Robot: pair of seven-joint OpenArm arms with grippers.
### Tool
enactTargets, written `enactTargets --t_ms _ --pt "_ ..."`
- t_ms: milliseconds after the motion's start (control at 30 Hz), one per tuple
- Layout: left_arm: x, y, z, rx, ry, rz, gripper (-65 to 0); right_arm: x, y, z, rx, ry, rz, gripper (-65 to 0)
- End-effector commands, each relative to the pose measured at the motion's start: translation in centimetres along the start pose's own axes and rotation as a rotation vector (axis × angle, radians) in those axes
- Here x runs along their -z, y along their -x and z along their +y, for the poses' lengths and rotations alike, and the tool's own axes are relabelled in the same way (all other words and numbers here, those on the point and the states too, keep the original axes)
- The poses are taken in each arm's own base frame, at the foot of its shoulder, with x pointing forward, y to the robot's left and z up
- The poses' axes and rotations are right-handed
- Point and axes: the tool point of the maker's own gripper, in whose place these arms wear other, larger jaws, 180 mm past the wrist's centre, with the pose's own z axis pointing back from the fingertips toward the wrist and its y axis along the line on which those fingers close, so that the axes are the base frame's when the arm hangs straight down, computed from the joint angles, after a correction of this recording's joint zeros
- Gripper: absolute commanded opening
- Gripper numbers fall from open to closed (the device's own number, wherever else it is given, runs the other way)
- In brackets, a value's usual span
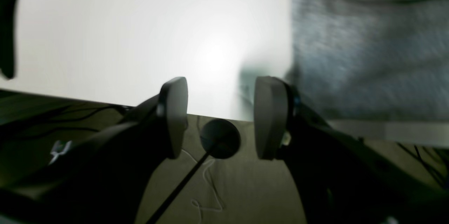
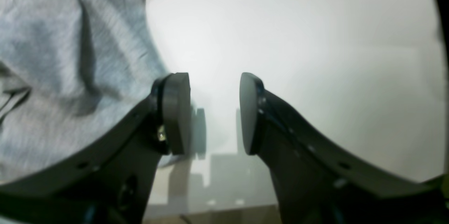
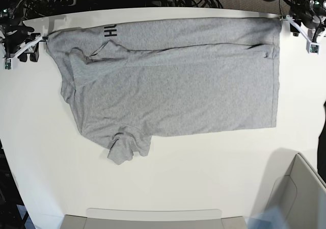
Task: Fold the T-shirt properly
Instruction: 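Open both grippers and move them to the shirt's hem corners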
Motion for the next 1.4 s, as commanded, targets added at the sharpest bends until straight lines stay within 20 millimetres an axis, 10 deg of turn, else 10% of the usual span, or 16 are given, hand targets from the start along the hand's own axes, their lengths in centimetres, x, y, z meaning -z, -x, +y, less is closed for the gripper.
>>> enactTargets --t_ms 0,233,467,667,967,1367 --pt "-1.6 -4.2 0.8 0.024 -0.041 -0.132 -34.4 -0.5 -3.3 0.1 -0.031 -0.003 -0.099 -41.1" --pt "-2.7 -14.6 -2.1 -0.050 0.003 -0.400 -39.9 1.7 -9.8 7.1 -0.145 -0.173 -0.228 -41.3" --pt "-1.3 -18.6 -9.6 0.119 0.074 -0.397 -46.1 6.2 -13.4 11.0 -0.238 -0.219 -0.172 -41.3" --pt "-0.4 -19.4 -12.0 0.150 0.109 -0.379 -46.2 11.2 -14.9 14.2 -0.231 -0.290 -0.102 -41.3" --pt "-0.2 -19.2 -11.9 0.145 0.110 -0.372 -46.2 17.0 -10.1 15.0 -0.144 -0.276 0.017 -41.3" --pt "-0.1 -19.1 -11.9 0.145 0.109 -0.369 -46.2 12.8 -3.7 9.8 -0.101 -0.132 0.136 -41.3"
